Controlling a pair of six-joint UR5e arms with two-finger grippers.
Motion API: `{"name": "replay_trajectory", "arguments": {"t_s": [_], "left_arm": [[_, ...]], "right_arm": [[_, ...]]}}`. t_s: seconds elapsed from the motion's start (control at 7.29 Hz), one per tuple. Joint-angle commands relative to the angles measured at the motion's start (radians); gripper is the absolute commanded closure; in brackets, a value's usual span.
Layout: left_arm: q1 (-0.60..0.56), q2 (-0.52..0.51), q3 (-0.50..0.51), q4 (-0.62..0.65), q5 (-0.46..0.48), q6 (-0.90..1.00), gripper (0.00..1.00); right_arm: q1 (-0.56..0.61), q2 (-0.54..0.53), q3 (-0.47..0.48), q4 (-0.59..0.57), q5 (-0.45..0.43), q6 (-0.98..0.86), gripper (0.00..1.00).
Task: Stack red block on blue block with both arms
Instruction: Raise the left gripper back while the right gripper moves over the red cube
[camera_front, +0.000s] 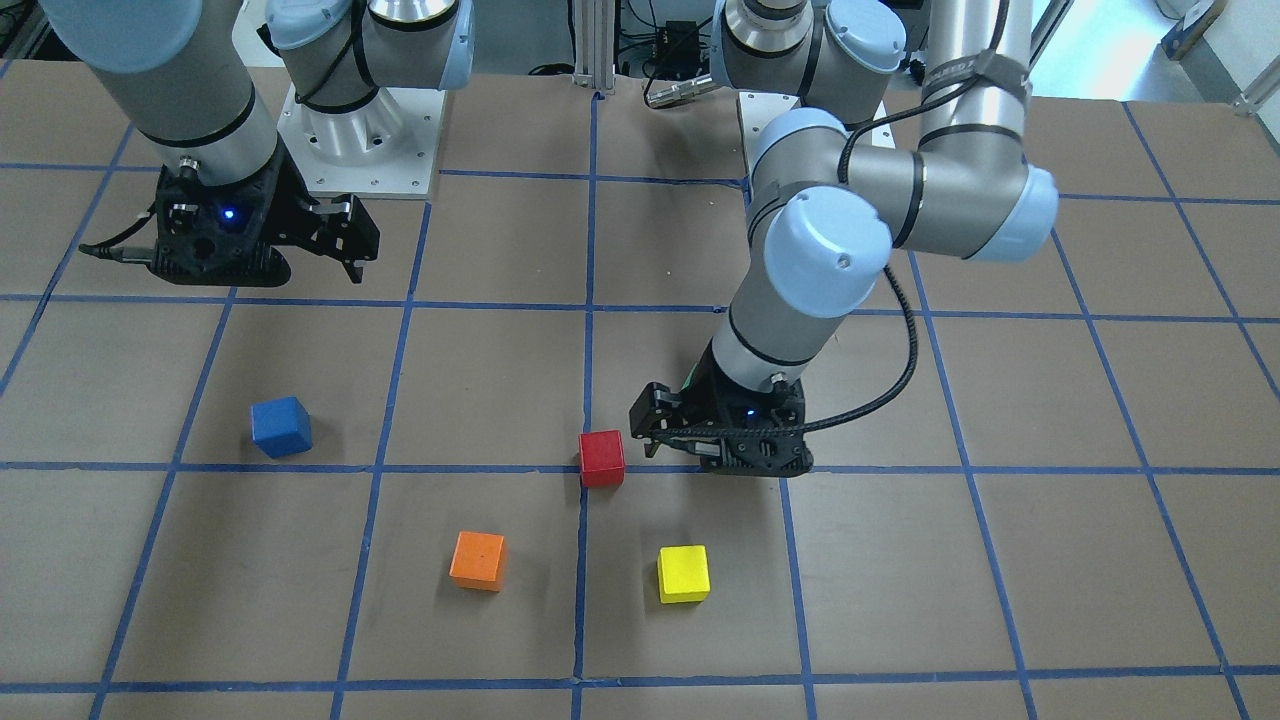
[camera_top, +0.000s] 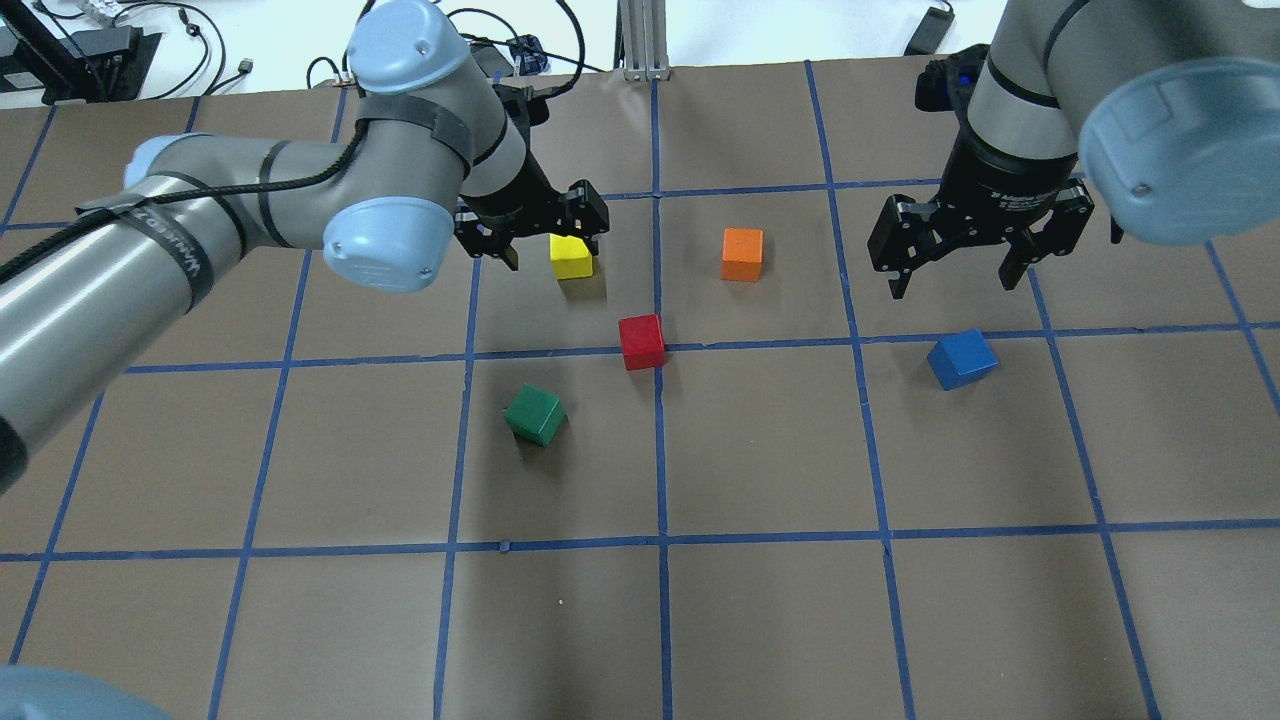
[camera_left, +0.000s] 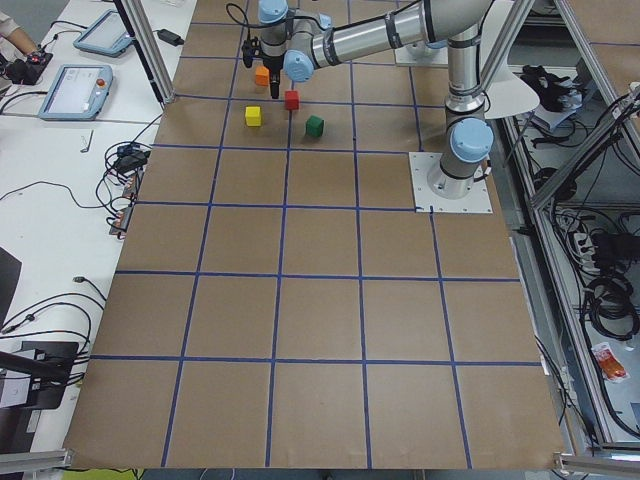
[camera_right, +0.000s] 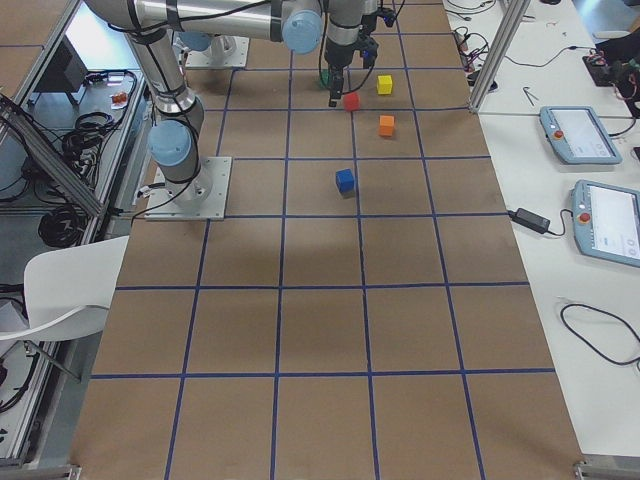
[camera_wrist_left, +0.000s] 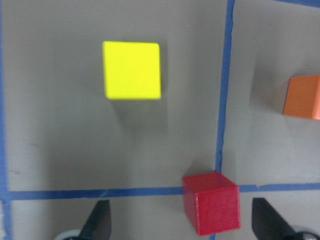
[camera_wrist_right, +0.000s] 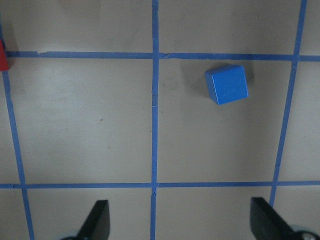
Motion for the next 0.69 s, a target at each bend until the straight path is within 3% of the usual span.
{"name": "replay_trajectory", "arguments": {"t_s": [0.0, 0.14, 0.55], "left_arm": [[0.096, 0.144, 0.001, -0.182, 0.051, 0.192, 0.0], [0.096, 0.214, 0.001, -0.252, 0.129, 0.213, 0.0], [0.105, 0.359, 0.022, -0.373, 0.189, 0.214, 0.0]], "right_arm": [[0.09, 0.074, 0.001, -0.145, 0.015, 0.069, 0.0], [0.154, 0.129, -0.001, -0.275, 0.015, 0.089, 0.0], [0.311, 0.261, -0.01, -0.409, 0.015, 0.267, 0.0]]}}
